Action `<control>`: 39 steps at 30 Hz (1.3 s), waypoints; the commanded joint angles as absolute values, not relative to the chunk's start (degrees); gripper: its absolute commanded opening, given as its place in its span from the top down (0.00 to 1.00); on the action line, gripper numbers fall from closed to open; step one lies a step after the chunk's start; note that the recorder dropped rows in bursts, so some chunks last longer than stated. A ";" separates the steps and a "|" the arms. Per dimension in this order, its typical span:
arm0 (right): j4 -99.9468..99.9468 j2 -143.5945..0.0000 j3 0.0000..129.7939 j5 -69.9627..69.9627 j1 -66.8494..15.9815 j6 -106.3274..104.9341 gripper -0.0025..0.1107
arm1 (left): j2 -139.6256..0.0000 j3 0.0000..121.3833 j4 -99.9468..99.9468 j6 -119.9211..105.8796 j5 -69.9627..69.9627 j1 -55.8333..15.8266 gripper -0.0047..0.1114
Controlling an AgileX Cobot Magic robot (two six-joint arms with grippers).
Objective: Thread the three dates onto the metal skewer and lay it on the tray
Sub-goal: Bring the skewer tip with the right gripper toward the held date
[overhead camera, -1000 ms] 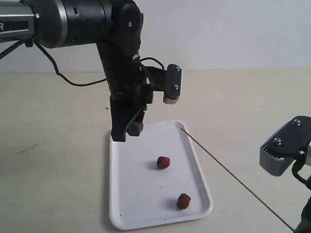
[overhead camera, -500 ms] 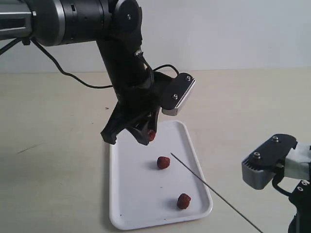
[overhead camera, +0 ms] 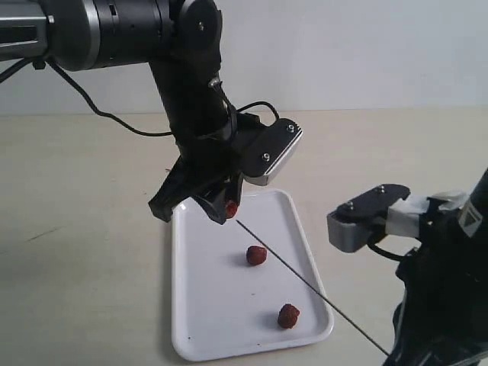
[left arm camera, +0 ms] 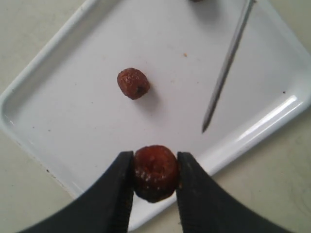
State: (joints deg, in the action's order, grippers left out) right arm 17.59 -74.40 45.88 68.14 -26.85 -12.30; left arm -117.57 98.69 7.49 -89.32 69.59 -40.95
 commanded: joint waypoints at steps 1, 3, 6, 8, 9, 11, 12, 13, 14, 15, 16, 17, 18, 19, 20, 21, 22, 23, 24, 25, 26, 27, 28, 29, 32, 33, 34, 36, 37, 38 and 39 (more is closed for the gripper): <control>18.05 -76.88 48.44 68.77 -26.65 -12.87 0.98 | -116.71 98.63 7.42 -89.57 69.96 -41.18 0.70; 18.05 -77.81 48.96 68.77 -26.65 -12.53 0.98 | -116.71 98.63 7.43 -89.33 69.96 -41.18 0.70; 17.91 -79.17 49.04 68.77 -26.65 -12.48 0.98 | -116.71 98.63 7.43 -89.33 69.96 -41.18 0.70; 17.91 -79.68 49.04 68.66 -26.65 -12.48 0.98 | -116.71 98.63 7.43 -89.33 69.96 -41.18 0.70; 17.91 -79.69 49.04 68.12 -26.65 -12.38 0.98 | -116.71 98.63 7.43 -89.33 69.96 -41.18 0.70; 17.91 -79.69 49.04 67.03 -26.65 -11.73 0.98 | -116.71 98.63 7.43 -89.33 69.96 -41.18 0.70; 17.91 -79.69 49.04 66.86 -26.65 -11.47 0.98 | -116.71 98.63 7.43 -89.33 69.96 -41.18 0.70; 17.91 -79.69 49.04 66.67 -26.65 -11.43 0.98 | -116.71 98.63 7.43 -89.33 69.96 -41.18 0.70; 17.91 -79.69 49.04 66.39 -26.65 -11.25 0.98 | -116.71 98.63 7.43 -89.33 69.96 -41.18 0.70; 17.91 -79.69 49.04 66.23 -26.65 -11.11 0.98 | -116.71 98.63 7.43 -89.33 69.96 -41.18 0.70; 17.79 -79.69 49.04 66.14 -26.65 -11.08 0.98 | -116.71 98.63 7.43 -89.33 69.96 -41.18 0.70; 17.65 -79.69 49.04 66.01 -26.65 -10.82 0.98 | -116.71 98.63 7.43 -89.33 69.96 -41.18 0.70; 17.65 -79.69 49.04 66.01 -26.65 -10.82 0.98 | -116.71 98.63 7.43 -89.33 69.96 -41.18 0.70; 17.40 -79.69 49.04 65.89 -26.65 -10.71 0.98 | -116.71 98.63 7.43 -89.33 69.96 -41.18 0.70; 17.09 -79.69 49.04 65.76 -26.65 -10.40 0.98 | -116.71 98.63 7.43 -89.33 69.96 -41.18 0.70; 16.71 -79.69 49.04 65.61 -26.65 -10.29 0.98 | -116.71 98.63 7.43 -89.33 69.96 -41.18 0.70; 16.11 -79.69 49.04 65.32 -26.65 -9.84 0.98 | -116.71 98.63 7.43 -89.33 69.96 -41.18 0.70; 15.65 -79.69 49.04 65.19 -26.65 -9.43 0.98 | -116.71 98.63 7.43 -89.33 69.96 -41.18 0.70; 15.48 -79.69 49.04 65.08 -26.65 -9.41 0.98 | -116.71 98.63 7.43 -89.33 69.96 -41.18 0.70; 15.48 -79.69 49.04 64.81 -26.65 -9.41 0.98 | -116.71 98.63 7.43 -89.33 69.96 -41.18 0.70; 15.48 -79.69 49.04 64.69 -26.65 -9.41 0.98 | -116.71 98.63 7.43 -89.33 69.96 -41.18 0.70; 15.48 -79.78 49.04 64.41 -26.65 -9.41 0.98 | -116.71 98.63 7.54 -89.33 69.96 -41.18 0.70; 15.48 -79.81 49.04 64.18 -26.65 -9.41 0.98 | -116.71 98.63 7.66 -89.33 69.96 -41.18 0.70; 15.48 -80.08 49.04 64.07 -26.65 -9.41 0.98 | -116.71 98.63 7.78 -89.33 69.96 -41.18 0.70; 15.60 -80.93 49.04 64.07 -26.65 -9.41 0.98 | -116.71 98.63 7.90 -89.33 69.96 -41.18 0.70; 15.72 -81.12 49.04 64.32 -26.65 -9.41 0.98 | -116.71 98.63 7.90 -89.33 69.96 -41.18 0.70; 15.96 -81.41 49.04 64.48 -26.65 -9.41 0.98 | -116.71 98.63 7.90 -89.33 69.96 -41.18 0.70; 15.98 -81.41 49.04 64.48 -26.65 -9.41 0.98 | -116.71 98.63 7.90 -89.33 69.96 -41.18 0.70; 16.19 -81.41 49.04 64.23 -26.65 -9.41 0.98 | -116.71 98.63 7.90 -89.33 69.96 -41.18 0.70; 16.19 -81.41 49.04 64.23 -26.65 -9.41 0.98 | -116.71 98.63 7.90 -89.33 69.96 -41.18 0.70; 16.19 -81.41 49.04 64.23 -26.65 -9.41 0.98 | -116.71 98.63 7.90 -89.33 69.96 -41.18 0.70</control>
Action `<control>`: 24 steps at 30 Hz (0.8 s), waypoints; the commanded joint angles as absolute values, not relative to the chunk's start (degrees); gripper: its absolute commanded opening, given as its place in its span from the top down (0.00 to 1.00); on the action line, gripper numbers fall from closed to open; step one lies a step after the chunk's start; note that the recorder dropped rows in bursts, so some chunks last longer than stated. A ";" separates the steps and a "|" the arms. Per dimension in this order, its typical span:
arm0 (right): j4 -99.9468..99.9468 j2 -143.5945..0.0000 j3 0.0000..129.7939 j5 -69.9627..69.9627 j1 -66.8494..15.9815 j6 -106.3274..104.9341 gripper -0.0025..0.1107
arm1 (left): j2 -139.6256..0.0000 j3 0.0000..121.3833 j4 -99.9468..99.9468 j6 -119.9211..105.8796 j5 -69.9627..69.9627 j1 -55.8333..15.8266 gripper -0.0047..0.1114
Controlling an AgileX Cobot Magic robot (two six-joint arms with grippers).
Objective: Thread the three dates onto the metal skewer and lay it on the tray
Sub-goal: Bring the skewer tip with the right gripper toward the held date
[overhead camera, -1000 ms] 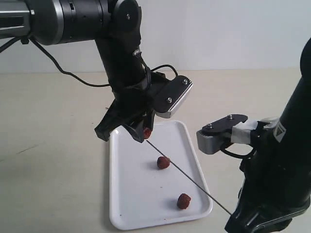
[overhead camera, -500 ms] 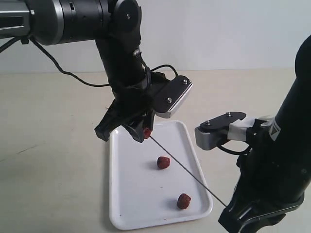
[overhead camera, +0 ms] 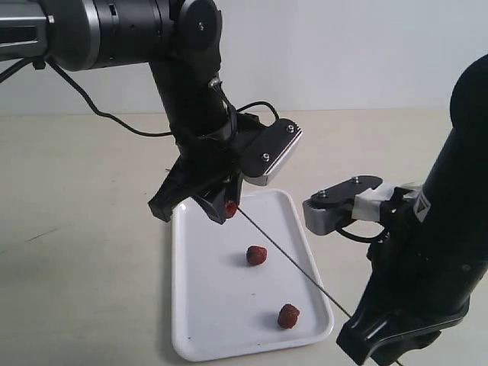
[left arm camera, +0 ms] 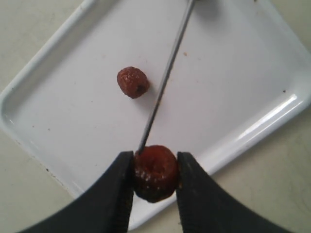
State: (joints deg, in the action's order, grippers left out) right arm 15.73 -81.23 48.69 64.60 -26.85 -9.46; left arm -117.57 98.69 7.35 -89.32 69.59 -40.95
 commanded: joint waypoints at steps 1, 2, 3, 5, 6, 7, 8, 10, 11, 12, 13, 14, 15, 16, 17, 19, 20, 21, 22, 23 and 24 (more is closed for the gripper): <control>16.19 -81.41 49.04 64.23 -26.65 -9.41 0.98 | -116.71 98.63 7.90 -89.33 69.96 -41.18 0.70; 16.19 -81.41 49.04 64.23 -26.65 -9.41 0.98 | -116.71 98.63 7.90 -89.33 69.96 -41.18 0.70; 16.13 -81.41 49.04 64.36 -26.65 -9.41 0.98 | -116.71 98.63 7.90 -89.33 69.96 -41.18 0.70; 16.13 -81.41 49.04 64.65 -26.65 -9.41 0.98 | -116.71 98.63 7.90 -89.33 69.96 -41.18 0.70; 16.13 -81.41 49.04 64.65 -26.65 -9.41 0.98 | -116.71 98.63 7.90 -89.33 69.96 -41.18 0.70; 16.13 -81.41 49.04 64.65 -26.65 -9.41 0.98 | -116.71 98.63 7.90 -89.33 69.96 -41.18 0.70; 16.13 -81.41 49.04 64.65 -26.65 -9.41 0.98 | -116.71 98.63 7.90 -89.33 69.96 -41.18 0.70; 16.13 -81.41 49.04 64.65 -26.65 -9.41 0.98 | -116.71 98.63 7.90 -89.33 69.96 -41.18 0.70; 16.13 -81.41 49.04 64.65 -26.65 -9.41 0.98 | -116.71 98.63 7.90 -89.33 69.96 -41.18 0.70; 16.03 -81.41 49.04 64.64 -26.65 -9.41 0.98 | -116.71 98.63 7.90 -89.33 69.96 -41.18 0.70; 16.03 -81.41 49.04 64.64 -26.65 -9.41 0.98 | -116.71 98.63 7.90 -89.33 69.96 -41.18 0.70; 15.91 -81.41 49.04 64.64 -26.65 -9.41 0.98 | -116.71 98.63 7.78 -89.33 69.96 -41.18 0.70; 15.91 -81.41 49.04 64.64 -26.65 -9.41 0.98 | -116.71 98.63 7.66 -89.33 69.96 -41.18 0.70; 15.62 -81.41 49.04 64.64 -26.65 -9.41 0.98 | -116.71 98.63 7.66 -89.33 69.96 -41.18 0.70; 14.97 -81.41 49.04 64.52 -26.65 -9.41 0.98 | -116.71 98.63 7.41 -89.33 69.96 -41.18 0.70; 13.84 -81.41 49.04 64.52 -26.65 -9.31 0.98 | -116.71 98.63 7.22 -89.33 69.96 -41.18 0.70; 13.24 -81.41 49.04 64.52 -26.65 -8.94 0.98 | -116.71 98.63 7.18 -89.33 69.96 -41.18 0.70; 12.96 -81.28 49.04 64.52 -26.65 -8.72 0.98 | -116.71 98.63 7.03 -89.33 69.96 -41.18 0.70; 12.96 -81.28 49.04 64.52 -26.65 -8.72 0.98 | -116.71 98.63 7.02 -89.33 69.96 -41.18 0.70; 12.96 -81.28 49.04 64.52 -26.65 -8.72 0.98 | -116.71 98.63 6.76 -89.33 69.96 -41.18 0.70; 12.96 -81.28 49.04 64.52 -26.65 -8.72 0.98 | -116.71 98.63 6.64 -89.33 69.96 -41.18 0.70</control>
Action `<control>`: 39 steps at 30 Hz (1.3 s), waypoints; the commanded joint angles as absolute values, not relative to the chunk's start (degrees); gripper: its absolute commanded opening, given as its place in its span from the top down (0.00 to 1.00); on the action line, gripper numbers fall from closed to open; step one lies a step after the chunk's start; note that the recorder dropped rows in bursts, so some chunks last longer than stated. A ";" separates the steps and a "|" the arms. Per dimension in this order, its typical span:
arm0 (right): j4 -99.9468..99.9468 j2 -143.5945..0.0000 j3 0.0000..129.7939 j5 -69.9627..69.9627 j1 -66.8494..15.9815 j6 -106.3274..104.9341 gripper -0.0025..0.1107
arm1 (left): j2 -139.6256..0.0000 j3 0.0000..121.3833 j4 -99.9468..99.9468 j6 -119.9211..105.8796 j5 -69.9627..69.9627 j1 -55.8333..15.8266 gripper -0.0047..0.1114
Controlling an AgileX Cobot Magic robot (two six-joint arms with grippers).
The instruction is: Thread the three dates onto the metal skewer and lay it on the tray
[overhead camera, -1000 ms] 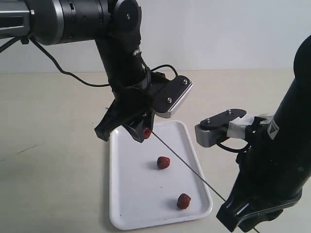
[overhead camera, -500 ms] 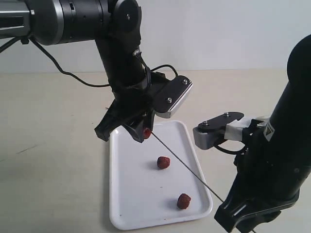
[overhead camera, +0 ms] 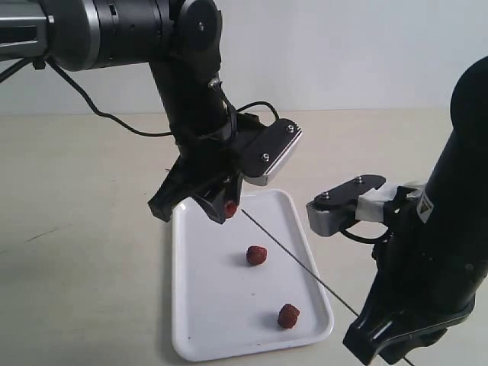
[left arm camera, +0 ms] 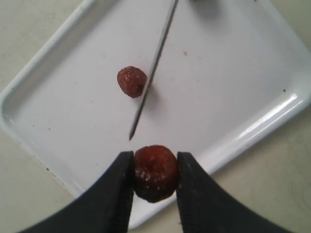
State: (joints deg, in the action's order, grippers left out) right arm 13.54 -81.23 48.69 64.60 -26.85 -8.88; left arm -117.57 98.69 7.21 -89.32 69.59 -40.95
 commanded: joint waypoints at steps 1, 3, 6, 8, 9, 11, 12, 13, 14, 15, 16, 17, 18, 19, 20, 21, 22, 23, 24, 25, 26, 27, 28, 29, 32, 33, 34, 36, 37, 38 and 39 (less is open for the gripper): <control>12.98 -81.28 49.34 64.66 -26.65 -8.72 0.98 | -116.71 98.63 6.64 -89.33 69.96 -41.18 0.70; 13.41 -81.04 51.55 65.40 -26.65 -8.72 0.98 | -116.71 98.63 6.60 -89.33 69.67 -41.18 0.70; 15.11 -80.28 53.97 67.35 -26.65 -9.10 0.98 | -116.71 98.63 6.17 -89.33 68.97 -41.18 0.70; 14.76 -80.28 54.12 67.78 -26.65 -9.10 0.98 | -116.71 98.63 6.17 -89.33 68.06 -41.18 0.70; 14.76 -80.28 54.12 67.94 -26.65 -8.99 0.98 | -116.71 98.63 6.17 -88.75 67.57 -41.18 0.70; 14.46 -80.28 54.12 68.97 -26.65 -9.10 0.98 | -116.71 98.63 6.28 -88.74 67.00 -41.18 0.70; 14.01 -80.28 54.12 69.34 -26.65 -8.98 0.98 | -116.71 98.63 6.28 -88.74 67.00 -41.18 0.70; 13.87 -80.28 54.12 69.64 -26.65 -8.98 0.98 | -116.71 98.63 6.38 -88.74 67.00 -41.18 0.70; 13.62 -80.28 54.12 69.96 -26.65 -8.98 0.98 | -116.71 98.63 6.65 -88.74 67.00 -41.18 0.70; 13.45 -80.28 54.12 69.96 -26.65 -8.98 0.98 | -116.71 98.63 6.65 -88.74 67.00 -41.18 0.70; 13.31 -80.28 54.12 69.96 -26.65 -8.98 0.98 | -116.71 98.63 6.65 -88.74 67.00 -41.18 0.70; 13.32 -80.28 54.12 69.96 -26.65 -8.98 0.98 | -116.71 98.63 6.65 -88.74 67.00 -41.07 0.70; 13.15 -80.28 54.12 69.96 -26.65 -8.98 0.98 | -116.71 98.63 6.65 -88.74 67.00 -41.07 0.70; 13.03 -80.28 54.12 69.96 -26.65 -8.98 0.98 | -116.71 98.63 6.65 -88.74 67.00 -41.07 0.70; 13.05 -80.28 54.12 69.96 -26.65 -8.98 0.98 | -116.71 98.63 6.65 -88.74 67.00 -41.07 0.70; 13.05 -80.28 54.12 69.96 -26.65 -8.98 0.98 | -116.71 98.63 6.65 -88.74 67.00 -41.07 0.70; 12.90 -80.28 54.12 69.96 -26.65 -8.98 0.98 | -116.71 98.63 6.65 -88.74 67.00 -41.07 0.70; 12.90 -80.28 54.12 69.96 -26.65 -8.98 0.98 | -116.71 98.63 6.65 -88.74 67.00 -41.07 0.70; 12.90 -80.28 54.12 69.96 -26.65 -8.98 0.98 | -116.71 98.63 6.65 -88.74 67.00 -41.07 0.70; 12.90 -80.28 54.12 69.96 -26.65 -8.98 0.98 | -116.71 98.63 6.65 -88.74 67.00 -41.07 0.70; 12.90 -80.28 54.12 69.96 -26.65 -8.98 0.98 | -116.71 98.63 6.65 -88.74 67.00 -41.07 0.70; 12.90 -80.28 54.12 69.96 -26.65 -8.98 0.98 | -116.71 98.63 6.65 -88.74 67.00 -41.07 0.70; 12.76 -80.28 54.12 69.96 -26.65 -8.98 0.98 | -116.71 98.63 6.65 -88.74 67.00 -41.07 0.70; 12.70 -80.28 54.12 69.96 -26.65 -8.98 0.98 | -116.71 98.63 6.65 -88.74 67.00 -41.07 0.70; 12.44 -80.28 54.12 69.96 -26.65 -8.98 0.98 | -116.71 98.63 6.65 -88.74 67.00 -41.07 0.70; 12.26 -80.28 54.12 69.96 -26.65 -8.98 0.98 | -116.71 98.63 6.65 -88.74 67.00 -41.07 0.70; 11.79 -80.28 54.12 69.96 -26.65 -8.98 0.98 | -116.71 98.63 6.65 -88.74 67.00 -41.07 0.70; 11.27 -80.28 54.12 69.96 -26.65 -8.98 0.98 | -116.71 98.63 6.65 -88.74 67.00 -41.07 0.70; 11.25 -80.14 54.12 69.96 -26.65 -8.98 0.98 | -116.71 98.63 6.65 -88.74 67.00 -41.07 0.70; 11.25 -80.14 54.12 69.96 -26.65 -8.98 0.98 | -116.71 98.63 6.65 -88.74 67.00 -41.07 0.70; 11.38 -80.08 54.12 69.96 -26.65 -8.98 0.98 | -116.71 98.63 6.65 -88.74 66.89 -41.07 0.70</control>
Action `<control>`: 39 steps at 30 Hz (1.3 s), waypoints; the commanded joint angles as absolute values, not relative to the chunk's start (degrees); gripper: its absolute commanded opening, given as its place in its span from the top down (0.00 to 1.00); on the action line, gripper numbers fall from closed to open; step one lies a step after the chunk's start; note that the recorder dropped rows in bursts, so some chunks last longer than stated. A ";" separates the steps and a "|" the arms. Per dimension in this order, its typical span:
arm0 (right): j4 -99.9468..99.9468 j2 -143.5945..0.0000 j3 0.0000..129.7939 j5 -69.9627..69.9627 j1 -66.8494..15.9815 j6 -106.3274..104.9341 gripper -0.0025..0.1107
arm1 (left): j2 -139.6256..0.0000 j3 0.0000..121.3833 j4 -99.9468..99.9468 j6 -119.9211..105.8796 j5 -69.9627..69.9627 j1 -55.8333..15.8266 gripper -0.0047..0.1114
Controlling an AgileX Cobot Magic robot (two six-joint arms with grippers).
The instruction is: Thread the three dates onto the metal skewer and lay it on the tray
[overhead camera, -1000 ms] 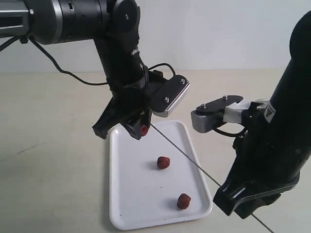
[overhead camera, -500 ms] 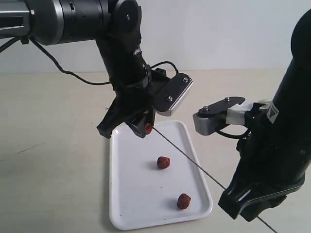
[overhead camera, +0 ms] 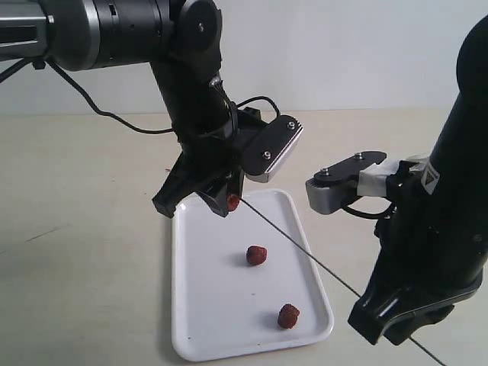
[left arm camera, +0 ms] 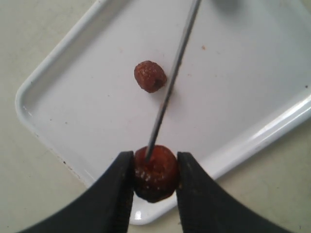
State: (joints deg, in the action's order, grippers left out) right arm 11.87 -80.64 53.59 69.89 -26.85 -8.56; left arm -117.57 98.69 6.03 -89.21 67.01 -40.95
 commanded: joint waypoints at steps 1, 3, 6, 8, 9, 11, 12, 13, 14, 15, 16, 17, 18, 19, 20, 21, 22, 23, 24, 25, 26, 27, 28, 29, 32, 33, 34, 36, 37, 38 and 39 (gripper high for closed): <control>11.58 -80.08 54.12 69.96 -26.65 -8.98 0.98 | -116.71 98.63 6.65 -88.74 66.75 -41.07 0.70; 11.90 -80.08 54.12 69.96 -26.65 -9.14 0.98 | -116.71 98.63 6.65 -88.74 66.51 -41.07 0.70; 11.98 -80.08 54.12 69.96 -26.65 -9.48 0.98 | -116.71 98.63 6.65 -88.74 65.95 -41.07 0.70; 12.02 -80.08 54.12 69.96 -26.65 -9.89 0.98 | -116.71 98.63 6.65 -88.74 65.54 -41.07 0.70; 12.02 -80.08 54.12 69.96 -26.65 -9.89 0.98 | -116.71 98.63 6.65 -88.74 65.39 -41.07 0.70; 12.02 -80.08 54.12 69.96 -26.65 -9.89 0.98 | -116.71 98.63 6.65 -88.74 65.14 -41.07 0.70; 12.02 -80.08 54.12 69.96 -26.65 -9.89 0.98 | -116.71 98.63 6.65 -88.74 65.14 -41.07 0.70; 11.92 -80.08 54.12 69.96 -26.65 -10.01 0.98 | -116.71 98.63 6.65 -88.74 65.01 -41.07 0.70; 11.68 -80.08 54.12 69.96 -26.65 -10.01 0.98 | -116.71 98.63 6.65 -88.74 64.92 -41.07 0.70; 11.39 -80.08 54.12 69.96 -26.65 -10.01 0.98 | -116.71 98.63 6.65 -88.74 64.92 -41.07 0.70; 10.93 -80.08 54.12 69.96 -26.65 -10.01 0.98 | -116.71 98.63 6.65 -88.74 64.92 -41.07 0.70; 10.37 -80.08 54.12 69.96 -26.65 -10.01 0.98 | -116.71 98.63 6.65 -88.74 64.92 -41.07 0.70; 10.09 -80.08 54.12 69.96 -26.65 -10.01 0.98 | -116.71 98.63 6.65 -88.74 64.92 -41.07 0.70; 10.10 -80.33 54.12 69.96 -26.65 -10.01 0.98 | -116.71 98.63 6.65 -88.74 64.92 -41.07 0.70; 10.10 -80.45 54.12 69.96 -26.65 -10.01 0.98 | -116.71 98.63 6.65 -88.74 64.92 -41.07 0.70; 10.10 -80.82 54.12 69.96 -26.65 -10.01 0.98 | -116.71 98.63 6.65 -88.74 64.92 -41.07 0.70; 10.10 -81.11 54.12 69.96 -26.65 -10.01 0.98 | -116.71 98.63 6.65 -88.74 64.92 -41.07 0.70; 10.10 -81.45 54.12 69.96 -26.65 -10.01 0.98 | -116.71 98.63 6.65 -88.74 64.92 -41.07 0.70; 10.10 -81.63 54.12 69.96 -26.65 -10.01 0.98 | -116.71 98.63 6.65 -88.74 64.92 -41.07 0.70; 10.10 -81.95 54.12 69.96 -26.65 -10.01 0.98 | -116.71 98.63 6.65 -88.74 64.92 -41.07 0.70; 10.10 -82.03 54.12 69.96 -26.65 -9.88 0.98 | -116.71 98.63 6.65 -88.74 64.92 -41.07 0.70; 10.10 -82.08 54.12 69.96 -26.65 -9.88 0.98 | -116.71 98.63 6.65 -88.74 64.92 -41.07 0.70; 10.10 -82.08 54.12 69.96 -26.65 -9.88 0.98 | -116.71 98.63 6.65 -88.74 64.92 -41.07 0.70; 10.10 -82.08 54.12 69.96 -26.65 -9.88 0.98 | -116.71 98.63 6.65 -88.74 64.92 -41.07 0.70; 10.10 -82.08 54.12 69.96 -26.65 -9.88 0.98 | -116.71 98.63 6.65 -88.86 65.00 -41.07 0.70; 10.10 -82.08 54.12 69.96 -26.65 -9.88 0.98 | -116.71 98.63 6.65 -88.86 65.00 -41.07 0.70; 10.10 -82.08 54.12 69.96 -26.65 -9.88 0.98 | -116.71 98.63 6.65 -88.86 65.00 -41.07 0.70; 10.10 -82.08 54.12 69.96 -26.65 -9.88 0.98 | -116.71 98.63 6.65 -88.86 65.00 -41.07 0.70; 10.10 -82.08 54.12 69.96 -26.65 -9.88 0.98 | -116.71 98.63 6.65 -88.86 65.00 -41.07 0.70; 10.10 -82.08 54.12 69.96 -26.65 -9.88 0.98 | -116.71 98.63 6.65 -88.86 65.00 -41.07 0.70; 10.10 -82.08 54.12 69.55 -26.65 -9.88 0.98 | -116.71 98.63 6.65 -88.86 65.00 -41.07 0.70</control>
